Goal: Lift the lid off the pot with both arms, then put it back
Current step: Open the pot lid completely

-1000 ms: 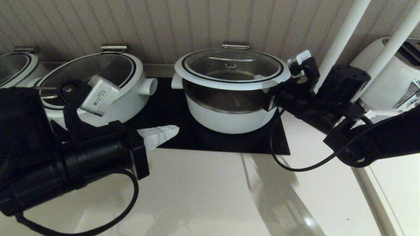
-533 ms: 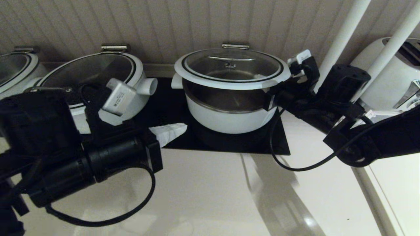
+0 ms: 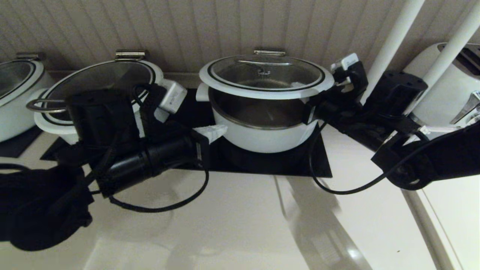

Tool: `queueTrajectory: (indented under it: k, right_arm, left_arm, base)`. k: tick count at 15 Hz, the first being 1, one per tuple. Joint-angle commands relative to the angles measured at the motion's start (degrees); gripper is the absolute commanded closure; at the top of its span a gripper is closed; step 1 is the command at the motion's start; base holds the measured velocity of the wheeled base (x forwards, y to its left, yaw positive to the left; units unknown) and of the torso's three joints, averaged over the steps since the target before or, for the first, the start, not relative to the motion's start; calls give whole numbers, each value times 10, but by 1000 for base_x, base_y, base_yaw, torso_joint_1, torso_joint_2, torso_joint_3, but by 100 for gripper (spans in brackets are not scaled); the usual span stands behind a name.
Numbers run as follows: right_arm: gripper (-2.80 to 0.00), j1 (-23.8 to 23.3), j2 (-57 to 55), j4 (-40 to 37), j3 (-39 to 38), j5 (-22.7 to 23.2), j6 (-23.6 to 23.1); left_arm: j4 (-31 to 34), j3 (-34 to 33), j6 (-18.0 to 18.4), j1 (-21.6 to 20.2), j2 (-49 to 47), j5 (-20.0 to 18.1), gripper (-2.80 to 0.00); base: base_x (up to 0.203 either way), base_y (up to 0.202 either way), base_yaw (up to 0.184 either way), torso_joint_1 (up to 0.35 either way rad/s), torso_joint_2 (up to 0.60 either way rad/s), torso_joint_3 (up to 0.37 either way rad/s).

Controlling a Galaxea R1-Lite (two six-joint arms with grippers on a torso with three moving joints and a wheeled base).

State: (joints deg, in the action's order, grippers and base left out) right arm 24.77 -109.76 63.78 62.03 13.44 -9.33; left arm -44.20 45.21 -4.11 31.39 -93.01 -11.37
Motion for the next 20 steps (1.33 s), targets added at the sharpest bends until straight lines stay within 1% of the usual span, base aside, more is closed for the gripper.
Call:
queueTrajectory:
  k: [1,8,12,15,20]
  right_arm:
    - [0,0,7,4,0,1,-1]
    - [0,11,24,3,-8,3,-2]
    - [0,14,48,0,-44,3,-3]
    - [0,14,87,-2,-108,3,-3]
    - [0,18,209,-14,-271,3,-3]
  left_arm:
    - [-3,42,-1,-12,-44,0,0]
    - [-3,99,15,-17,-86,0,0]
    - [-2,132,15,-17,-99,0,0]
    - [-1,151,15,-17,-102,0,0]
    - [0,165,15,-17,-105,0,0]
  base:
    - [0,0,0,0,0,0]
    - [0,0,0,0,0,0]
    - [0,0,0,0,0,0]
    - [0,0,0,0,0,0]
    - [0,0,0,0,0,0]
